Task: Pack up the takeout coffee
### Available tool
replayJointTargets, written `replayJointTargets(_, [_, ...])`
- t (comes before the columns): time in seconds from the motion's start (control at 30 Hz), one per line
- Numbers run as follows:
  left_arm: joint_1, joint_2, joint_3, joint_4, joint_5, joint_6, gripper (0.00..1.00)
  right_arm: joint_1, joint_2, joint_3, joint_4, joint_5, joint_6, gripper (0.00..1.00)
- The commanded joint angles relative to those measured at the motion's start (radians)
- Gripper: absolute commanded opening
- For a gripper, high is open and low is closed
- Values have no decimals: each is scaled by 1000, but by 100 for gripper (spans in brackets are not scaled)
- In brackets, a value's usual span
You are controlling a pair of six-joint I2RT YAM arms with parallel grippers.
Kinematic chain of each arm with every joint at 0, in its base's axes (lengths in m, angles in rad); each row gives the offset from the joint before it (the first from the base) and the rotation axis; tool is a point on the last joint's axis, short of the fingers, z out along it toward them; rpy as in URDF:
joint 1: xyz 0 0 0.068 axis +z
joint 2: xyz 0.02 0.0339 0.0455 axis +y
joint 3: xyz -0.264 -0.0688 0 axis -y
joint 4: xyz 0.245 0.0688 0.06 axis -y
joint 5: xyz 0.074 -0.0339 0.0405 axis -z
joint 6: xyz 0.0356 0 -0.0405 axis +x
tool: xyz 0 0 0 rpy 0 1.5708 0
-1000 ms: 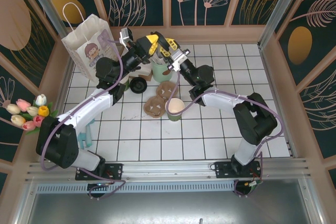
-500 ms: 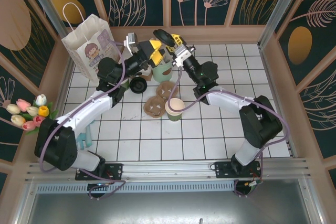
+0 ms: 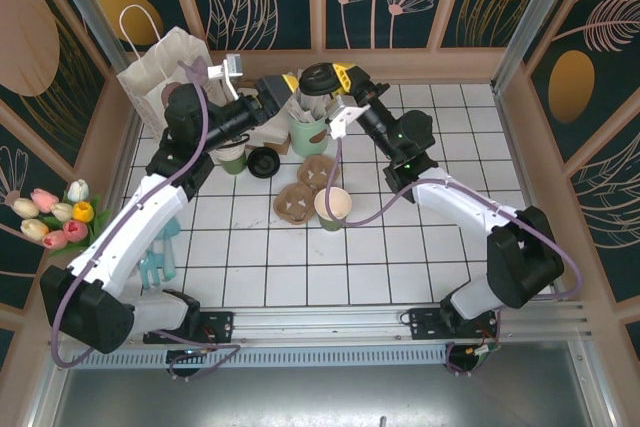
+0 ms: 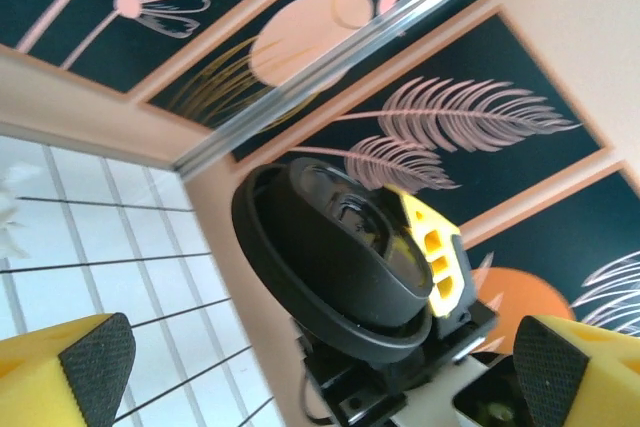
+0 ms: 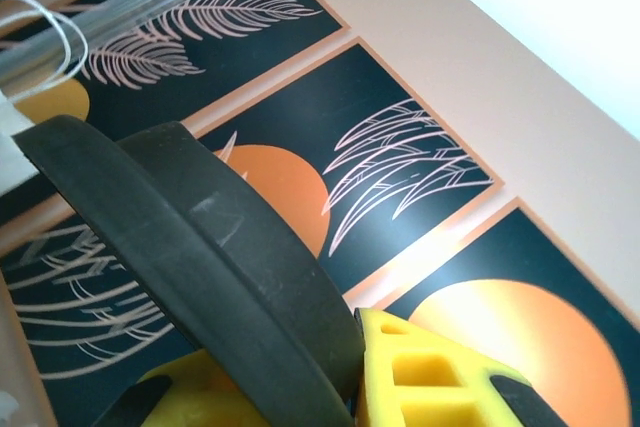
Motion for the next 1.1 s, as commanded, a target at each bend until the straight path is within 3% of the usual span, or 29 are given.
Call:
replayJointTargets(0.0, [2,26,127,-283,-50,181,99,5,-49,-14,-43,-42,-233,7])
replayJointTargets(0.13, [2,72,265,-451,-67,276,99,6,-68,-34,-64,-72,-439,7])
replayJointTargets(0.33, [2,154,425,-647,-42,370,98,1,-110,-60,-113,-134,-628,7])
replayJointTargets(0.57, [2,235,578,-844,-12,443,89,0,-156,-100,-182,-227,-848,8])
replayJointTargets(0.77, [3,262,559,-882,69,433,76,2,-155,-90,-181,-206,-871,8])
replayJointTargets(0.97, [2,242,479,-737,243,345,64,6,-146,-94,-144,-207,-871,7])
replayJointTargets(1.07, [2,245,459,-736,243,333,59,8,-144,-99,-124,-207,-871,7])
